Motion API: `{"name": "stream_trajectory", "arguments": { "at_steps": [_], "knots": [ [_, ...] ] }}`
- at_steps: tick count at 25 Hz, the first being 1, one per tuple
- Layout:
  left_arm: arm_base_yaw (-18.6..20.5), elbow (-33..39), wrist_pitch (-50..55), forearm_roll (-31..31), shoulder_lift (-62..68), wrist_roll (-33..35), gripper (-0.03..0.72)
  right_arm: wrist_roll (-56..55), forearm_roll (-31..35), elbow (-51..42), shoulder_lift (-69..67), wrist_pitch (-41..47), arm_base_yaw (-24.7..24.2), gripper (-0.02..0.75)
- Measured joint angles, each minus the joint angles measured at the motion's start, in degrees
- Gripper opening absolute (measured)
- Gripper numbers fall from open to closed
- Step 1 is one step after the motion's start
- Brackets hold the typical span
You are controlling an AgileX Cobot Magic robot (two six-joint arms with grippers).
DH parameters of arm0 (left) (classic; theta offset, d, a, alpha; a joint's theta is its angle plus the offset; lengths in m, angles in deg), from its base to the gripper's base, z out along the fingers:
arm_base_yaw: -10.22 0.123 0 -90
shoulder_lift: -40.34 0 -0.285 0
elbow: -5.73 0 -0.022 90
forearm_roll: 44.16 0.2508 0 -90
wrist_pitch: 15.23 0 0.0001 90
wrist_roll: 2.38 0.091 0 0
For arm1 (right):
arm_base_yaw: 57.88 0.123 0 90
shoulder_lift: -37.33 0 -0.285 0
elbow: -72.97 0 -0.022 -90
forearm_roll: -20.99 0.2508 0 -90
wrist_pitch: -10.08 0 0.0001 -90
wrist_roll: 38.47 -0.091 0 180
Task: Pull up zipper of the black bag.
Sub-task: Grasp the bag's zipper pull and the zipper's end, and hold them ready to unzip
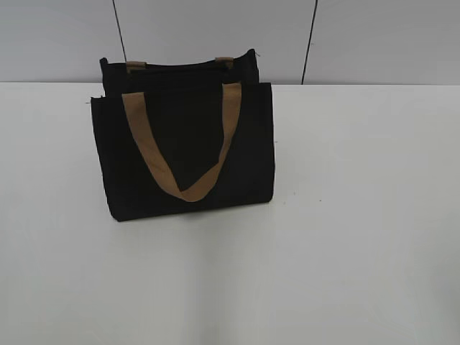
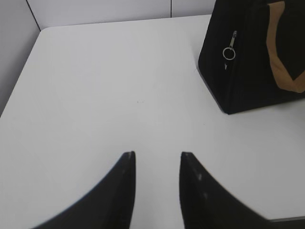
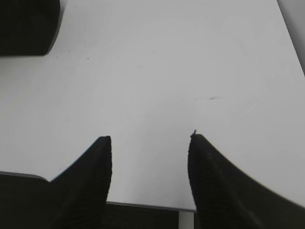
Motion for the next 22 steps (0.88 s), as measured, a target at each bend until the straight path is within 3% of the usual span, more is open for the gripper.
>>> {"name": "stream_trajectory", "arguments": {
  "at_steps": [9, 11, 15, 16, 22],
  "knots": [
    [0.0, 0.0, 0.0, -0.11, 0.0, 0.0, 0.245, 0.0, 0.0, 0.0, 0.0, 0.0, 0.0, 0.396],
    [0.0, 0.0, 0.0, -0.11, 0.0, 0.0, 0.302, 0.0, 0.0, 0.0, 0.0, 0.0, 0.0, 0.396],
    [0.0, 0.0, 0.0, 0.29, 0.0, -0.76, 0.543, 0.0, 0.0, 0.0, 0.0, 0.0, 0.0, 0.396],
    [0.0, 0.0, 0.0, 0.32, 0.0, -0.83, 0.573, 0.0, 0.0, 0.0, 0.0, 0.0, 0.0, 0.396],
    [-0.83, -3.84, -7.41, 0.44, 5.24, -1.09, 0.594, 0.0, 0.0, 0.0, 0.0, 0.0, 0.0, 0.396]
  ]
}}
